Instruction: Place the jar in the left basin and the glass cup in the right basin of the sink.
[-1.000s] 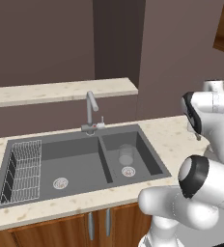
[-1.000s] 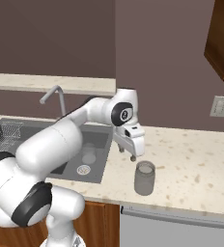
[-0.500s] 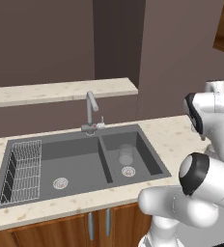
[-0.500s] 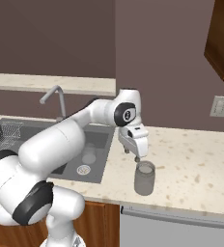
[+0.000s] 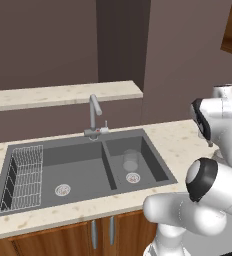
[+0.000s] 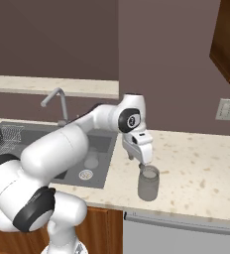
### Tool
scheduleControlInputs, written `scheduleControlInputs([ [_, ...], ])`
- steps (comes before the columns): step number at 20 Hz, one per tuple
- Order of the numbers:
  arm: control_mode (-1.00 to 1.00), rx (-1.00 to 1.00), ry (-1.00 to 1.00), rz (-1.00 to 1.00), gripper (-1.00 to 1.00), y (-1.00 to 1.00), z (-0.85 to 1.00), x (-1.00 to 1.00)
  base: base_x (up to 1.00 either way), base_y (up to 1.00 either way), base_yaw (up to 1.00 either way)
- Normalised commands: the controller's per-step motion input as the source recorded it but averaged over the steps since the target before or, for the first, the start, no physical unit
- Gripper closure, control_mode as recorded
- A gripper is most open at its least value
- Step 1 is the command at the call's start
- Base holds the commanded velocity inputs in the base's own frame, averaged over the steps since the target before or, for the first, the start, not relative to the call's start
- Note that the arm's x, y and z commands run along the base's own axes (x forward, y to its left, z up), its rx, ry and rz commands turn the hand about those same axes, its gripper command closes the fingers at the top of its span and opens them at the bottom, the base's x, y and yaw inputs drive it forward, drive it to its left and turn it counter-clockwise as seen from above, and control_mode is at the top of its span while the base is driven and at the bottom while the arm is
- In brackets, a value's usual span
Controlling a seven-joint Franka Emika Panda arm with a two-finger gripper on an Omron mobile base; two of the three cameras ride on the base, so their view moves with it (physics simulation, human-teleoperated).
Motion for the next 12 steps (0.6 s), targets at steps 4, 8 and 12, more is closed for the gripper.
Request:
scheduleControlInputs([
  [4, -1.0, 0.0, -0.01, 0.0, -1.0, -0.08, -0.1, 0.0, 0.0, 0.0, 0.0],
  [8, -1.0, 0.0, 0.0, 0.0, -1.0, -0.03, -0.14, 0.05, 0.0, 0.0, 0.0],
  [12, -1.0, 0.0, 0.0, 0.0, -1.0, 0.0, -0.13, 0.1, 0.0, 0.0, 0.0],
])
